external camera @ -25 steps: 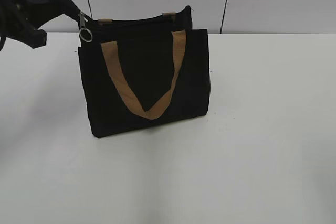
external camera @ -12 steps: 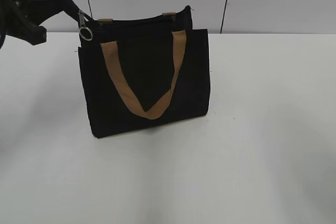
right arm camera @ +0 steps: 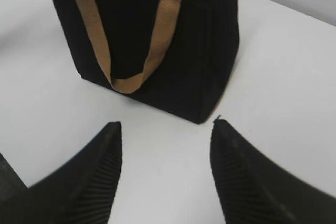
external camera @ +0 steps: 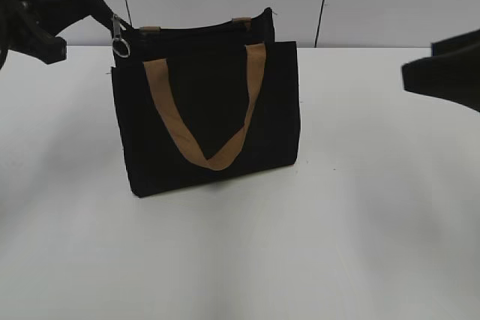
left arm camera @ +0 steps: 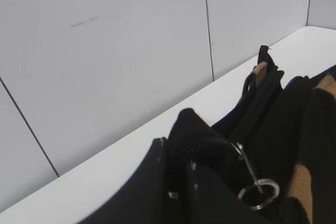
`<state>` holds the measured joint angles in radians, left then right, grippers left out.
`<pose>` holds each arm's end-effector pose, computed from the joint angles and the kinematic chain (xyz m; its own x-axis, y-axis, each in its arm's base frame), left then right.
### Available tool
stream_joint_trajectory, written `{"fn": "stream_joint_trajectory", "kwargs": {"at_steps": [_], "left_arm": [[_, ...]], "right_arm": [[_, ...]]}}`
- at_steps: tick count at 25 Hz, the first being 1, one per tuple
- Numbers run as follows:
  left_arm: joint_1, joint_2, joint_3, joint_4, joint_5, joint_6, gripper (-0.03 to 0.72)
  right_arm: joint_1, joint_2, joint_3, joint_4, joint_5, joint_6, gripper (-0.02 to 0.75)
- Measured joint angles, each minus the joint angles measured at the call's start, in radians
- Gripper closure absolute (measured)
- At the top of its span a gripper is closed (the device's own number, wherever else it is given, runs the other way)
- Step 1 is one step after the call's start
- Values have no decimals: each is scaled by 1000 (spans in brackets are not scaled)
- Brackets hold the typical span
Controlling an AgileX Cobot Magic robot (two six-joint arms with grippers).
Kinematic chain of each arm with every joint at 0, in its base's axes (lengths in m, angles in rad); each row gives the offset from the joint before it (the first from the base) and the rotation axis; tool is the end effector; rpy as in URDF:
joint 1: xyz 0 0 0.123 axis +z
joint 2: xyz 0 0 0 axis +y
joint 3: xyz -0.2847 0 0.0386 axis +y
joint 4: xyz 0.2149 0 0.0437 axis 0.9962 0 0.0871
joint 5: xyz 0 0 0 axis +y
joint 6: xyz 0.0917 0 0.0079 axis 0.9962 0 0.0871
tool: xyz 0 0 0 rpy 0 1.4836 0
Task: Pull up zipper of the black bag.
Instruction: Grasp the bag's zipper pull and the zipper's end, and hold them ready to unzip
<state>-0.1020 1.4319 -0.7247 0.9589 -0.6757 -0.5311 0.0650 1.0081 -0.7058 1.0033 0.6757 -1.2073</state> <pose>0.2621 -0.0741 0.2890 0.0001 0.2611 -0.9653 0.6166 0.7599 0.2056 0.1589 0.0591 0.3165 -0.3990 -0.2950 -0.8682 -0.6419 0.7660 0.0347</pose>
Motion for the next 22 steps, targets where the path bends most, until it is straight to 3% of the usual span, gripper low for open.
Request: {"fn": "stream_joint_trajectory", "kwargs": {"at_steps": [6, 10, 22], "left_arm": [[0, 0, 0, 0, 0, 0, 666], [0, 0, 0, 0, 0, 0, 666], [0, 0, 0, 0, 0, 0, 666]], "right_arm": [[260, 273, -195, 13, -113, -72, 328], [385, 461, -337, 13, -181, -92, 328], [562, 811, -643, 52, -269, -96, 328]]}}
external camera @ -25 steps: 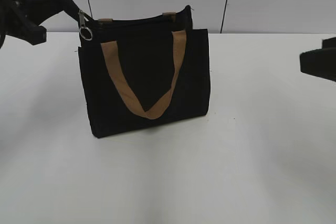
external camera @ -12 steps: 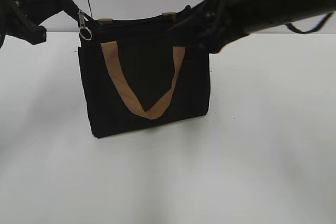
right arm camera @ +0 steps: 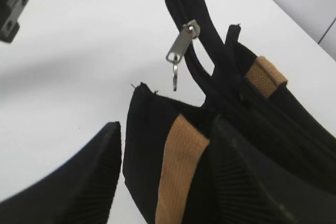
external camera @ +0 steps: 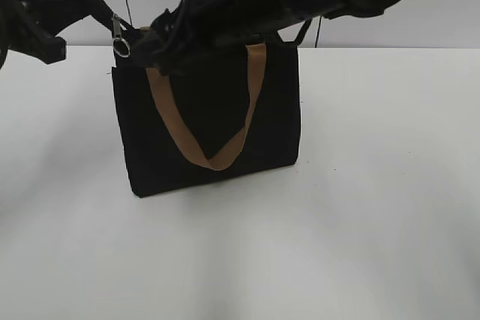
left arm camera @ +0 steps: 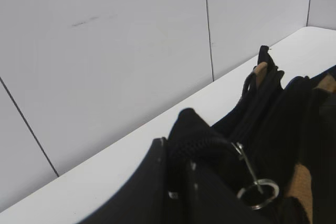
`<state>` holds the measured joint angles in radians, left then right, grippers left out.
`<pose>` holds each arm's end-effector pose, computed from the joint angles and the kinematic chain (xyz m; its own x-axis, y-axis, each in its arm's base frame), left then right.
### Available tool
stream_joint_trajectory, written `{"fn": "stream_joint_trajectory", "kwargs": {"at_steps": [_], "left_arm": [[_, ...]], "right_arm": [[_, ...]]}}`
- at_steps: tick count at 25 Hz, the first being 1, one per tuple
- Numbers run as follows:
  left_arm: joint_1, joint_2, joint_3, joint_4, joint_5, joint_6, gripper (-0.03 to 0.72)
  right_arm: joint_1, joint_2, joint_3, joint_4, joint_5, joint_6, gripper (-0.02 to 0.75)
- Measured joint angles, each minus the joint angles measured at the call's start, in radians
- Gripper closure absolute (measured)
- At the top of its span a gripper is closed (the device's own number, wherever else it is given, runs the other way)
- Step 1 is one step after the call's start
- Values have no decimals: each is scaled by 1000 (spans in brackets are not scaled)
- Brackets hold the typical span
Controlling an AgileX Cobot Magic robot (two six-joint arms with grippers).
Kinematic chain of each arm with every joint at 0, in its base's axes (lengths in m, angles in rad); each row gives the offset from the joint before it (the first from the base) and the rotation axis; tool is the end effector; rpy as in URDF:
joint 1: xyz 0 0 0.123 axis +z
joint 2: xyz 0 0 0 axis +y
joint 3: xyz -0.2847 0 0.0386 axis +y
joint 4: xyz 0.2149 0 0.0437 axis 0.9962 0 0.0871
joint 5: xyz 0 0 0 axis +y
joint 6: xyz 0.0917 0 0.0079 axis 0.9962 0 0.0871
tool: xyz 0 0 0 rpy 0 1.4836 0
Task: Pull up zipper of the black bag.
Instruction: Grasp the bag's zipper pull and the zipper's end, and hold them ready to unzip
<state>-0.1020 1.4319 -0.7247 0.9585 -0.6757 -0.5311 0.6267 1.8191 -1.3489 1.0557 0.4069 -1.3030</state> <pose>0.2621 -0.0741 0.2890 0.0000 0.2608 -0.9654 0.6164 0.7602 0.2054 0.2976 0.2547 0.2828 -0.2143 -0.4806 -0.8503 -0.8775 0.4771 -0.0485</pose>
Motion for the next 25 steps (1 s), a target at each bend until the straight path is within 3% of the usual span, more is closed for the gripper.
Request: {"fn": "stream_joint_trajectory", "kwargs": {"at_steps": [10, 25], "left_arm": [[0, 0, 0, -3, -1, 0, 666], [0, 0, 0, -13, -15, 0, 666]], "right_arm": [[33, 85, -44, 120, -98, 0, 328], [56, 160, -95, 202, -124, 0, 358]]}}
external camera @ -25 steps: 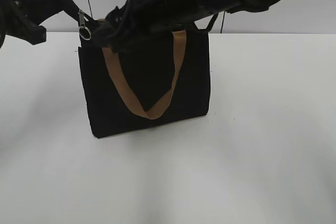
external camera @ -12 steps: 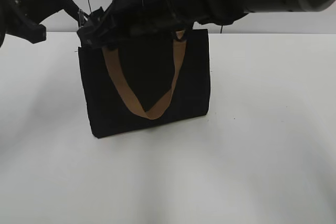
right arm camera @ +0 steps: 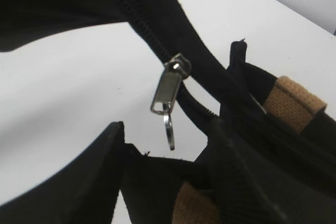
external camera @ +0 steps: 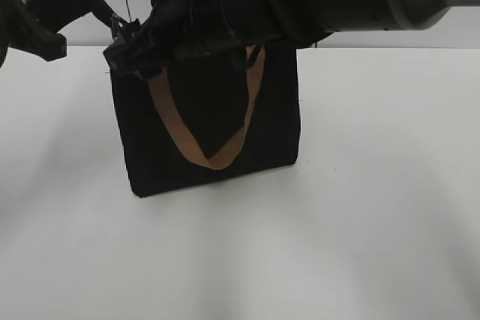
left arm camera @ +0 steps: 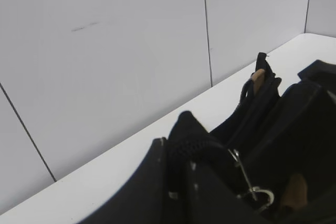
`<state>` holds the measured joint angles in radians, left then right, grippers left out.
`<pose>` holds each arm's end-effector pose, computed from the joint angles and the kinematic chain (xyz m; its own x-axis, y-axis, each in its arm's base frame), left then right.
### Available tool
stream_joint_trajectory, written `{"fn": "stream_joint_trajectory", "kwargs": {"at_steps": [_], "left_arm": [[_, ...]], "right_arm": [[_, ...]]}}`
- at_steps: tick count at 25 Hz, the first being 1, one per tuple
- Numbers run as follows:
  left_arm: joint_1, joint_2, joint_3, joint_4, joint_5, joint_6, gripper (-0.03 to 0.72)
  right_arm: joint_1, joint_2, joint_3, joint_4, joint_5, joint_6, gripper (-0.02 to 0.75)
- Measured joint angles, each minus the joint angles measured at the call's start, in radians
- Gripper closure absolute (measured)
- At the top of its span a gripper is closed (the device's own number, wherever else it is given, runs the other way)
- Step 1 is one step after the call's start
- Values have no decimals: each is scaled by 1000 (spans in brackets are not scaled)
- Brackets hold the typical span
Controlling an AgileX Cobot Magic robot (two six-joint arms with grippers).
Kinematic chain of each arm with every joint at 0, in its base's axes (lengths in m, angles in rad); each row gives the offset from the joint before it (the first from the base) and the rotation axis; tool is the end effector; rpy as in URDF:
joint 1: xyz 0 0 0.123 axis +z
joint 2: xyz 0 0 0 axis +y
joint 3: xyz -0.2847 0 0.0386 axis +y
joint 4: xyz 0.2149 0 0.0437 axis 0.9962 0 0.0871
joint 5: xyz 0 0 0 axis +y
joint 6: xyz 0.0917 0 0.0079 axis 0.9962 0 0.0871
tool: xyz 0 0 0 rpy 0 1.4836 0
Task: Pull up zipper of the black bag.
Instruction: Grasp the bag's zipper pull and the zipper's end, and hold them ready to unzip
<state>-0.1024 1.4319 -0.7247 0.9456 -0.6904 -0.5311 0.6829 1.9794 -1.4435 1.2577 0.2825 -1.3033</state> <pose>0.2620 -0.0746 0.2905 0.0071 0.2432 -0.9700 0.6171 0.7622 0.1956 0.3195 0.2915 0.2513 -0.3515 -0.3576 -0.8652 -0.8067 0.5846 0.0862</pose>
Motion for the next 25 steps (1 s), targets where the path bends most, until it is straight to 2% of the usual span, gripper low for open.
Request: {"fn": "stream_joint_trajectory", "kwargs": {"at_steps": [5, 12, 17, 25], "left_arm": [[0, 0, 0, -1, 0, 0, 666], [0, 0, 0, -1, 0, 0, 666], [0, 0, 0, -4, 0, 0, 666], [0, 0, 0, -14, -1, 0, 666]], "right_arm": [[0, 21, -37, 3, 3, 0, 403], [0, 31, -43, 6, 9, 0, 419], [1, 31, -43, 6, 11, 0, 510], [1, 31, -43, 6, 11, 0, 546]]}}
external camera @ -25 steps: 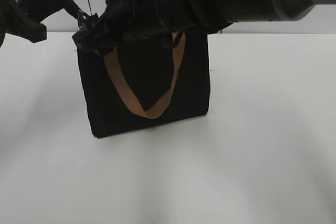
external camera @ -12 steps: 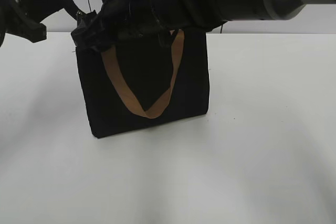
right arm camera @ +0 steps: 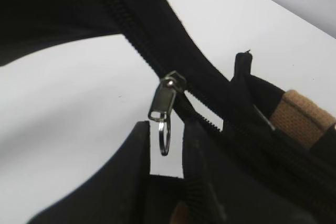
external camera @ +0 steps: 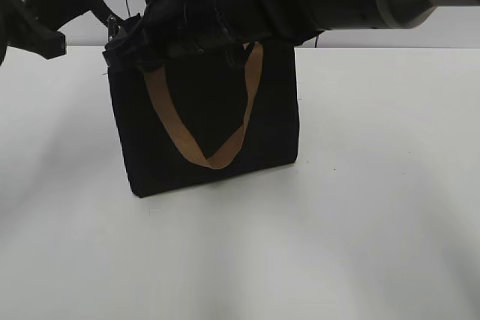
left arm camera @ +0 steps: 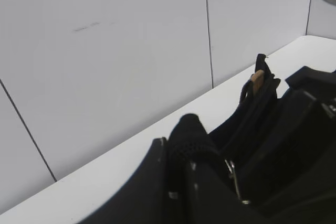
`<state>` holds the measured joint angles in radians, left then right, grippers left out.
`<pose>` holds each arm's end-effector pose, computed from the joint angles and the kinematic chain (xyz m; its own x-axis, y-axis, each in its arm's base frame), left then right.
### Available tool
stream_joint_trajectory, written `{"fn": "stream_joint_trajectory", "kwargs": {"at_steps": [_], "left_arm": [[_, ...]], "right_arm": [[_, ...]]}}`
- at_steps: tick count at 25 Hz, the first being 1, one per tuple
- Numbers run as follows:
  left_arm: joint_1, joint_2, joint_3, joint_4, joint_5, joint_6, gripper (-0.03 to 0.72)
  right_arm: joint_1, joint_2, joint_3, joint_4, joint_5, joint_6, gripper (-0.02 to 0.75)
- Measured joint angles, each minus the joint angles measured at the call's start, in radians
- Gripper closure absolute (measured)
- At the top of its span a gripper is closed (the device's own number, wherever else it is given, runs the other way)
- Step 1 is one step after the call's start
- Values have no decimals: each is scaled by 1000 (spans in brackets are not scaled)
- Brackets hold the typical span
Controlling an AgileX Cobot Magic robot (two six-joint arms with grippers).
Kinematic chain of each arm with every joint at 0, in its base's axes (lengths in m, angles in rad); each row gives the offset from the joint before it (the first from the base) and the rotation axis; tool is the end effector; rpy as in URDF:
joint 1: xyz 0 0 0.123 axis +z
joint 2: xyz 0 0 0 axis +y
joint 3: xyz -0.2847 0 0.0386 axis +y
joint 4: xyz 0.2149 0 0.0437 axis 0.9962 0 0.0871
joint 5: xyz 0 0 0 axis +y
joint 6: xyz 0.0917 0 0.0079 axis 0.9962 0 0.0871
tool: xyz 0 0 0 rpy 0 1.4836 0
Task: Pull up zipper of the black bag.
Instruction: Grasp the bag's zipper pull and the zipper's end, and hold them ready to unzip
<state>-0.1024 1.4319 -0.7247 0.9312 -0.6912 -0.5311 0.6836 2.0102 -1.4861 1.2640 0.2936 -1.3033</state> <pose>0.2624 -0.0742 0.2911 0.0045 0.2315 -0.9728 0.6112 0.7693 0.1859 0.3253 0.2979 0.2499 -0.3488 -0.3487 -0.8699 -0.8111 0.5773 0.0938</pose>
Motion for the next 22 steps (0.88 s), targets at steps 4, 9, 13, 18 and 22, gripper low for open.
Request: {"fn": "stream_joint_trajectory", "kwargs": {"at_steps": [4, 9, 13, 18, 22], "left_arm": [[0, 0, 0, -21, -2, 0, 666], [0, 0, 0, -26, -6, 0, 667], [0, 0, 0, -29, -6, 0, 667], [0, 0, 0, -32, -7, 0, 667], [0, 0, 0, -35, -7, 0, 667]], "right_arm": [[0, 0, 0, 0, 0, 0, 666], [0, 1, 0, 0, 0, 0, 752], [0, 1, 0, 0, 0, 0, 752], [-1, -2, 0, -15, 1, 1, 752], [-6, -26, 0, -72, 2, 39, 752]]}}
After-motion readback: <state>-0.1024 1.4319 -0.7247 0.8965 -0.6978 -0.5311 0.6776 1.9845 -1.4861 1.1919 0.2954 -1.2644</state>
